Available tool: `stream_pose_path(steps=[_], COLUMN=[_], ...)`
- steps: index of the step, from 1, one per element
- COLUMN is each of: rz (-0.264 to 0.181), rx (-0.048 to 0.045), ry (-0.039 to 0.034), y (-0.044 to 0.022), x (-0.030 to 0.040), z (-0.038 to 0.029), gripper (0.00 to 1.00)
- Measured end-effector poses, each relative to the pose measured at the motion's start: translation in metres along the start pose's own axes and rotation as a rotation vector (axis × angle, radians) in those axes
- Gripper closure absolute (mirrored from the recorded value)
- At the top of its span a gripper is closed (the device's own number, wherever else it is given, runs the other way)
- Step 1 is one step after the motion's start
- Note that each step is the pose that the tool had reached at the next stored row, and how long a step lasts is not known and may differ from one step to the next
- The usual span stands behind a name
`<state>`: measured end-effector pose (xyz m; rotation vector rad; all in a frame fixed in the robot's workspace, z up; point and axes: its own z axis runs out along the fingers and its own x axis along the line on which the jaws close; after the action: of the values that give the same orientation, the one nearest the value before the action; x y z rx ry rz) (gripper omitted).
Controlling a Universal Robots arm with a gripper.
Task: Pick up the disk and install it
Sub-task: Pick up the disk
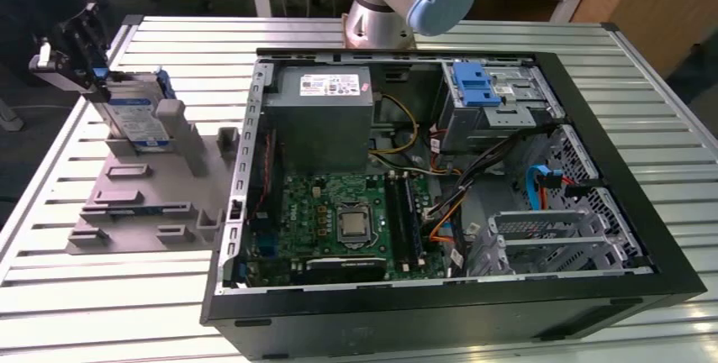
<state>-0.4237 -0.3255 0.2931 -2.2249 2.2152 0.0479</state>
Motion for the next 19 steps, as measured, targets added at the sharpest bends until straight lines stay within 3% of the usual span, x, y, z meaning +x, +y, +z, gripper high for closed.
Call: stream_pose_path(steps=[19], rz=[0.0], rx=[0.0], ry=[0.0003], y=[0.0], x=[0.0], z=[0.0005], gripper=[0.56])
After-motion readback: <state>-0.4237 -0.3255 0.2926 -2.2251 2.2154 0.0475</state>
